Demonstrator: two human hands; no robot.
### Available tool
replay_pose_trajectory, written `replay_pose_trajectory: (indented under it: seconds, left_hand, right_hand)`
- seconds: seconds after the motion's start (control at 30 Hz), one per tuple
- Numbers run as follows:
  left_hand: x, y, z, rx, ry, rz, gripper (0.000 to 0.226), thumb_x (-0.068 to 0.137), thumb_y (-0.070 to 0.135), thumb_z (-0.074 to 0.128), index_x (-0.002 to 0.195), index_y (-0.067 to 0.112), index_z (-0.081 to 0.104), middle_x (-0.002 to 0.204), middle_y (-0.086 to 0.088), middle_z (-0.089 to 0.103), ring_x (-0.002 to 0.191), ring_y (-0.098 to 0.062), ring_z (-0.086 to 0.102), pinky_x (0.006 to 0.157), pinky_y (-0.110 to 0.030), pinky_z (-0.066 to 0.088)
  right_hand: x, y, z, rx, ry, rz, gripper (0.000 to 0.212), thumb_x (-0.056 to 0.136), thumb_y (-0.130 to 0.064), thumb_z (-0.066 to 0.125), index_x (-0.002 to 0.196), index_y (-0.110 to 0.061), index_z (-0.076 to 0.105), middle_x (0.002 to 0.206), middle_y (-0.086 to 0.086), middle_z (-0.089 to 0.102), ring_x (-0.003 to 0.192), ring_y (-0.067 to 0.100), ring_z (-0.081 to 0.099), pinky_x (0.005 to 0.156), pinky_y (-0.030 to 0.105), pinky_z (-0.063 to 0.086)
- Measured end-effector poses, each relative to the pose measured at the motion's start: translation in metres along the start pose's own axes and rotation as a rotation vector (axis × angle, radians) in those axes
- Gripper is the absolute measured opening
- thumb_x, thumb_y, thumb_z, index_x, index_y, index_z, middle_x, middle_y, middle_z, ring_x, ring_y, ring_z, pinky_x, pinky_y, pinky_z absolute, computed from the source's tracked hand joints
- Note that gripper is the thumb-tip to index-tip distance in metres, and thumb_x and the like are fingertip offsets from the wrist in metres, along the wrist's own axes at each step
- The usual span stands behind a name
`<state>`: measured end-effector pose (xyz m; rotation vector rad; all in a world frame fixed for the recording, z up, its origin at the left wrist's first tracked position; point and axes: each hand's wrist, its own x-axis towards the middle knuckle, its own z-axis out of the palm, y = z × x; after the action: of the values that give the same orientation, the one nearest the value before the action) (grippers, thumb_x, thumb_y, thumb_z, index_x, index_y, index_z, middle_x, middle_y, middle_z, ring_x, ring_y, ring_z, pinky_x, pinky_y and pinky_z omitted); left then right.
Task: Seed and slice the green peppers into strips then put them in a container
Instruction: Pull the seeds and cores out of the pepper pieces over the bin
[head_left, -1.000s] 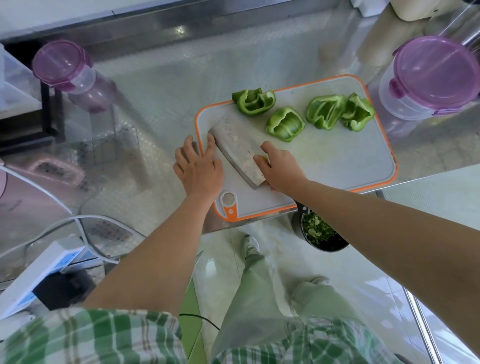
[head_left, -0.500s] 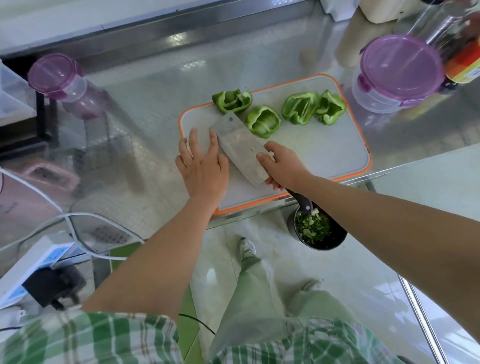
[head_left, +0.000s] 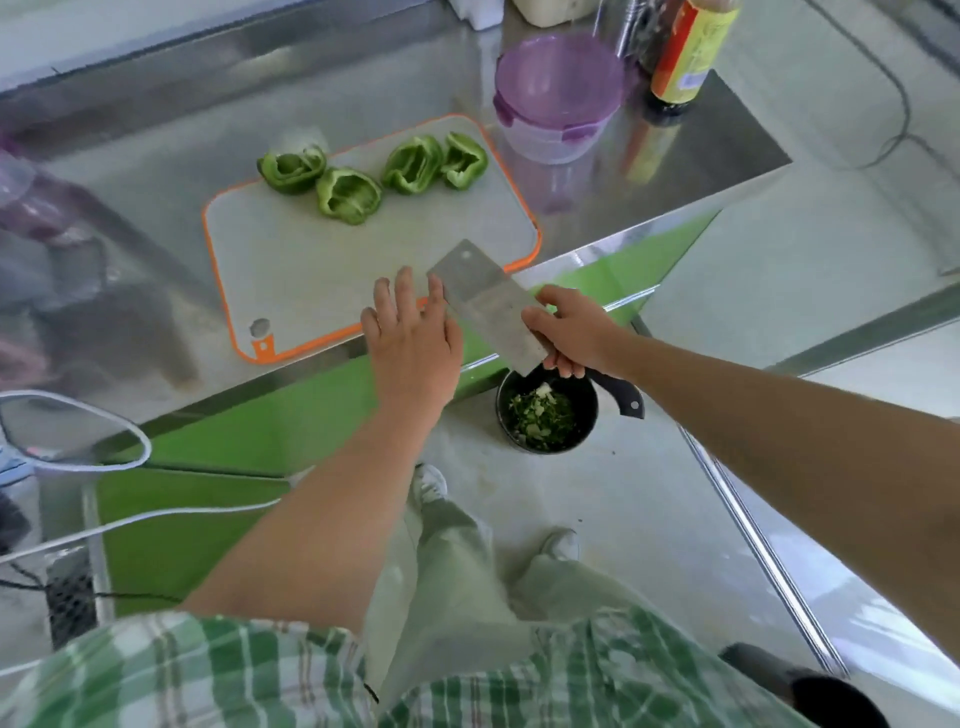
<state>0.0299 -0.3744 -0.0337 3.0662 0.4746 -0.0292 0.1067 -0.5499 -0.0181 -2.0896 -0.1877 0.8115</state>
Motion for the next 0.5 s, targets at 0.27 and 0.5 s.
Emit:
replay_pose_trajectory:
  seconds: [0.27, 0.5]
  left_hand:
    - [-0.028, 0.102, 0.017, 0.080, -0.150, 0.272, 0.052, 0.100, 0.037, 0.032, 0.151, 0.025, 0.030, 0.160, -0.012, 0.017, 0.146, -0.036, 0.013, 0.113, -0.048, 0.020]
    - [-0.023, 0.146, 0.040, 0.076, -0.177, 0.348, 0.035, 0.096, 0.029, 0.046, 0.128, 0.019, 0.060, 0.146, -0.011, 0.038, 0.136, -0.034, 0.029, 0.103, -0.043, 0.029]
  right_hand:
    - [-0.056, 0.086, -0.067, 0.013, 0.121, 0.158, 0.006, 0.098, -0.022, 0.043, 0.099, -0.022, 0.049, 0.057, 0.012, 0.058, 0.029, 0.014, 0.046, 0.031, 0.019, 0.034]
    - [-0.056, 0.118, -0.086, -0.050, 0.353, 0.273, 0.023, 0.098, -0.021, 0.040, 0.116, -0.010, 0.049, 0.069, 0.011, 0.057, 0.035, 0.014, 0.055, 0.033, 0.026, 0.045]
